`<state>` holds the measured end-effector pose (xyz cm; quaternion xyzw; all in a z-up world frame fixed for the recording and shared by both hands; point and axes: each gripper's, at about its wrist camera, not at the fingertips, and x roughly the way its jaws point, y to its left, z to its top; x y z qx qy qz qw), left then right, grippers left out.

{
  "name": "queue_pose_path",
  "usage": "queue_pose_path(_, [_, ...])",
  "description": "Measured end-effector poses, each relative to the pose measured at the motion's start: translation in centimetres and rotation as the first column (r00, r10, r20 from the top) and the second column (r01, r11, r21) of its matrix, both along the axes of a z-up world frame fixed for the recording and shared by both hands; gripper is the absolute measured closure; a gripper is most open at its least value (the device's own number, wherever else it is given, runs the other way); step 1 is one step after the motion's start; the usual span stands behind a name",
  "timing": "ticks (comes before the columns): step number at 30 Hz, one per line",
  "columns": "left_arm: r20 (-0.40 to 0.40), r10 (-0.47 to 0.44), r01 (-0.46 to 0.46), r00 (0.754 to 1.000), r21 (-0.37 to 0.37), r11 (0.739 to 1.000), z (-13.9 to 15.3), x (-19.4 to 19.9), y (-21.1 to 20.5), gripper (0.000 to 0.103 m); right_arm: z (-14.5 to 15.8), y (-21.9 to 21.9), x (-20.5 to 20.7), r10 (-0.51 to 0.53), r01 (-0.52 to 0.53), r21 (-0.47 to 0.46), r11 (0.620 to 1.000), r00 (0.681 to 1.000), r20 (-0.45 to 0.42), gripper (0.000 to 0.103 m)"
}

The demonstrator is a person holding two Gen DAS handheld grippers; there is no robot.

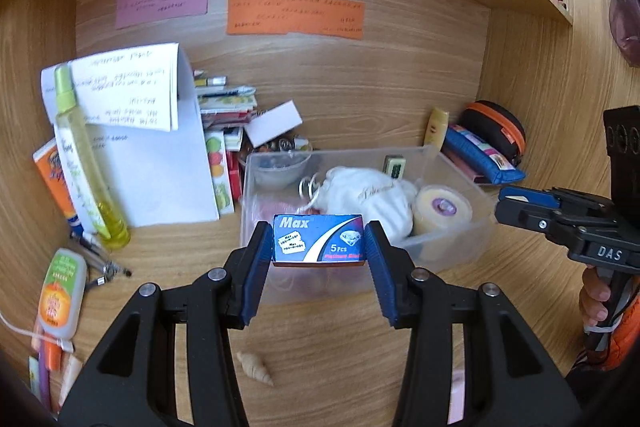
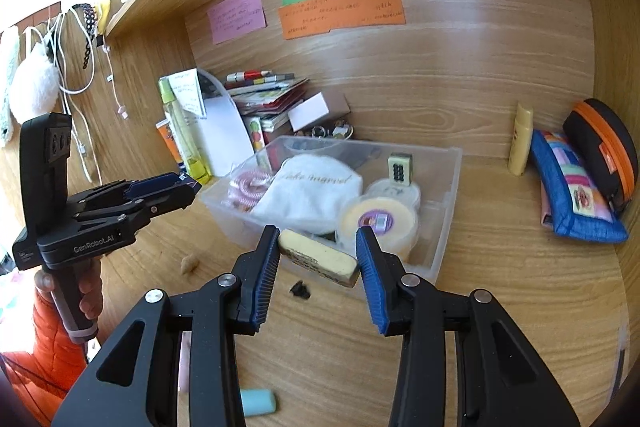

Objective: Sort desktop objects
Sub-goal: 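Lift the blade box and block and carry both over the clear box, then lower the blade box and block into the clear box and open both grippers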

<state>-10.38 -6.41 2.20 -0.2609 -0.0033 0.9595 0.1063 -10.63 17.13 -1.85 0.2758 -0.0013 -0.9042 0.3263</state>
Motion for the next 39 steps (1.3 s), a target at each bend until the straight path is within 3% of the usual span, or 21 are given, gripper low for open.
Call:
queue_pose_path(11, [0.024,-0.038,0.038,0.999,0.005,0.999,1.8,-4.1,-0.4,0.056,1.7,-1.1,-5.1,-0.018,0.018,0.007,1.000,0.999,0.031,0.067])
queue_pose_path(20, [0.065,-0.004,0.005,0.998,-0.017,1.000,1.6,-9.3,0.0,0.056,2.6,-2.4,-9.1,-0.059,0.057,0.048,0.997,0.998,0.037,0.067])
queue_pose_path(31, [0.169,-0.019,0.021,0.985,-0.009,1.000,-2.1,-12.0,0.2,0.056,-1.9,-1.5,-13.1,-0.127,0.118,0.065,0.991,0.978,0.163,0.067])
queue_pose_path(39, [0.159,0.001,0.012,0.987,-0.082,0.997,-3.0,-12.0,1.3,0.056,-2.8,-2.3,-12.7,-0.145,0.130,0.123,0.984,0.981,0.126,0.066])
